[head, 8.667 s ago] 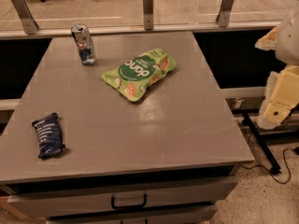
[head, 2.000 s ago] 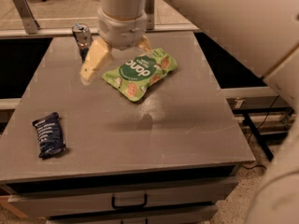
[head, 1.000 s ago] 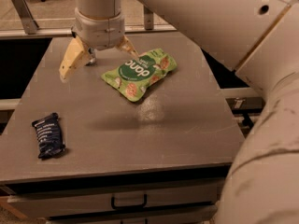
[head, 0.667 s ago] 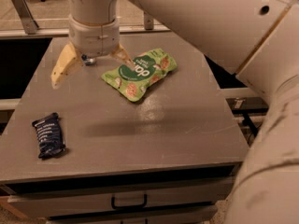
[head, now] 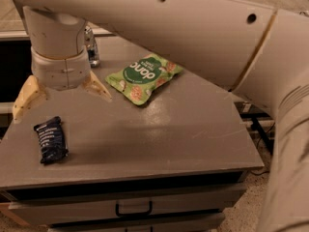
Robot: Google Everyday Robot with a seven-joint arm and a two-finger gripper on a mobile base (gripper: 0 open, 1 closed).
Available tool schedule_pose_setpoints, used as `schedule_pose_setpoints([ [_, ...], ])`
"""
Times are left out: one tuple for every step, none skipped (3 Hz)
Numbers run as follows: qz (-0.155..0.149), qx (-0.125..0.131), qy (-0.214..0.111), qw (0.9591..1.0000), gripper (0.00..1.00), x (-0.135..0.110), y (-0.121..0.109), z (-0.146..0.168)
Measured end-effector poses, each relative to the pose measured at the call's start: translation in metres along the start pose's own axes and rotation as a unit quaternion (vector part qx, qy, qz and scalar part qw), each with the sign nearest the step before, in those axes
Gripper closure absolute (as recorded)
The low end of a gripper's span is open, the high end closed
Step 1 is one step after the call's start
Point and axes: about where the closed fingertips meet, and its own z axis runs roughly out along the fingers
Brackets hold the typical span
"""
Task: Move rxbar blueberry near green rice chip bag
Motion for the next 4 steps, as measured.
schedule_pose_setpoints([
  [-0.014,0.011,-0.008,0.9998,0.00,-0.013,0.025,0.024],
  [-0.016,0.035,-0.018,0.9991,0.00,-0.026,0.033,0.040],
  [-0.014,0.062,-0.018,0.9978,0.00,-0.025,0.039,0.059],
  [-0.019,0.094,-0.018,0.9952,0.18,-0.025,0.043,0.075],
])
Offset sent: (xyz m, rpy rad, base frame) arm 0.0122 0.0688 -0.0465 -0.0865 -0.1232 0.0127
